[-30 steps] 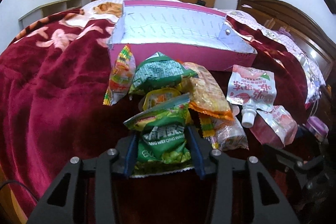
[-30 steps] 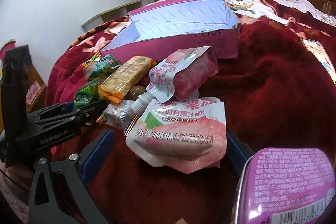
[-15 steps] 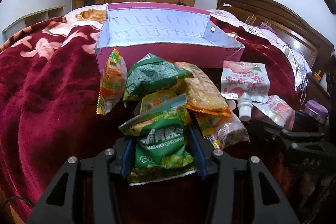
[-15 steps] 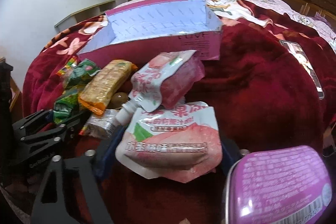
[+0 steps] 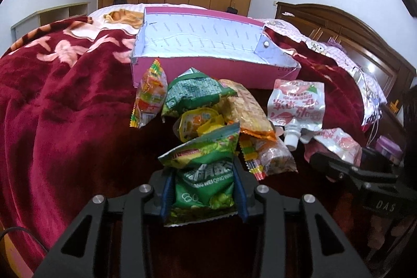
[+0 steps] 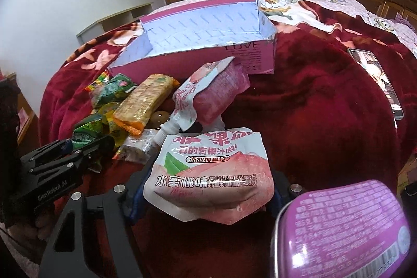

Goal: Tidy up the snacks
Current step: 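Lift the green pea-snack bag with the left tool into the pink box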

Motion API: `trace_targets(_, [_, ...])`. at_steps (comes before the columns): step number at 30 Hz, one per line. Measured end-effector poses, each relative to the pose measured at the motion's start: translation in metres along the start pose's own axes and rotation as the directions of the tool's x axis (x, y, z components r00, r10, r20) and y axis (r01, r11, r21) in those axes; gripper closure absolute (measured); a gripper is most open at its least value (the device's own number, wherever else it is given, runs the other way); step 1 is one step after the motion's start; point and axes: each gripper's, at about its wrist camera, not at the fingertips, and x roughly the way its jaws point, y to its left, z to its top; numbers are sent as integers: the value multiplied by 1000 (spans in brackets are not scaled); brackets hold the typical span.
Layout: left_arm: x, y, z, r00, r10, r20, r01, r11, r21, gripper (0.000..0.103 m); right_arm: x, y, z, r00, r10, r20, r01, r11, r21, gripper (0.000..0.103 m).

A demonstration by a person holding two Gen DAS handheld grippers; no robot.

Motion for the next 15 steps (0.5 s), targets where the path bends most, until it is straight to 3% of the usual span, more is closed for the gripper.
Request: trace_targets(15, [-27, -15, 0, 997, -18, 78, 15, 999, 41, 63, -26, 11, -2, 997, 32, 68, -30, 999, -36, 30])
